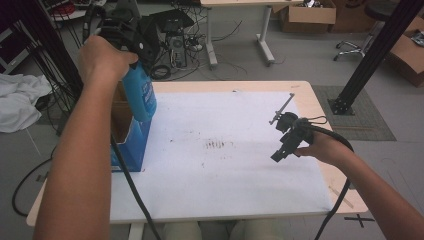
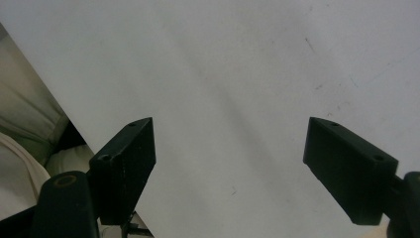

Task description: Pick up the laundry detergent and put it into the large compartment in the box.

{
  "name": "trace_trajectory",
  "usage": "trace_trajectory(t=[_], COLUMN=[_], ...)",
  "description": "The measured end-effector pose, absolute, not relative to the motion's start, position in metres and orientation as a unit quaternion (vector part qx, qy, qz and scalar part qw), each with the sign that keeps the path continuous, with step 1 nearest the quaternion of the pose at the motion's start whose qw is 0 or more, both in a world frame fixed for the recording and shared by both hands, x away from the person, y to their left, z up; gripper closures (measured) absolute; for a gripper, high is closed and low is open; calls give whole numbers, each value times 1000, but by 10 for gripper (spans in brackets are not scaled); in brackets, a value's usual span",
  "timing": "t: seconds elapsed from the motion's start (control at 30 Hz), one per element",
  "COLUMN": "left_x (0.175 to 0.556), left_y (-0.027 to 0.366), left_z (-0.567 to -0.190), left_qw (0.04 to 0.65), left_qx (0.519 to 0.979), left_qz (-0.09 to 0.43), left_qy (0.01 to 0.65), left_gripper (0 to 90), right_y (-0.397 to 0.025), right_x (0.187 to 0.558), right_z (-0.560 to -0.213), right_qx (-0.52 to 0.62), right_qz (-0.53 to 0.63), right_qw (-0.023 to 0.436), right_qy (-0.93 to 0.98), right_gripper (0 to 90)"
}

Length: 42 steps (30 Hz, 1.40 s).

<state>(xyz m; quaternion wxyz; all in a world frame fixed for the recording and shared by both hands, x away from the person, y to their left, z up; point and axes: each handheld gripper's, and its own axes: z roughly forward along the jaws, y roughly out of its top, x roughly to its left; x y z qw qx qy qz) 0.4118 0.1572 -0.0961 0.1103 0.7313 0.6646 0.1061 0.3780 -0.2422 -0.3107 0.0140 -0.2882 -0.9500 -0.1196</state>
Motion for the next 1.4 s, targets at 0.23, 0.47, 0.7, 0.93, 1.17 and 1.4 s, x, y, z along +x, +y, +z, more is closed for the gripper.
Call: trace_trajectory(t=[0.23, 0.47, 0.7, 0.93, 1.17, 1.4], left_x=[407, 402, 397, 394, 393, 393], left_y=[172, 186, 199, 210, 217, 228], left_z=[-92, -89, -85, -86, -96, -112], left_qw=[114, 115, 123, 127, 120, 115], left_qx=[731, 728, 726, 727, 732, 730], left_qz=[110, 114, 118, 125, 130, 132], left_qy=[663, 666, 666, 664, 659, 660], left_gripper=[381, 381, 381, 381, 381, 382], right_y=[-241, -240, -239, -238, -236, -236], right_x=[378, 378, 379, 379, 378, 379], right_z=[-311, -311, -311, -312, -312, -312], right_qx=[-286, -290, -286, -288, -290, -290], right_qz=[-119, -118, -119, -117, -116, -114], right_qw=[13, 14, 14, 13, 14, 15], right_qy=[-951, -950, -951, -950, -950, -950], right_gripper=[203, 203, 204, 203, 203, 204])
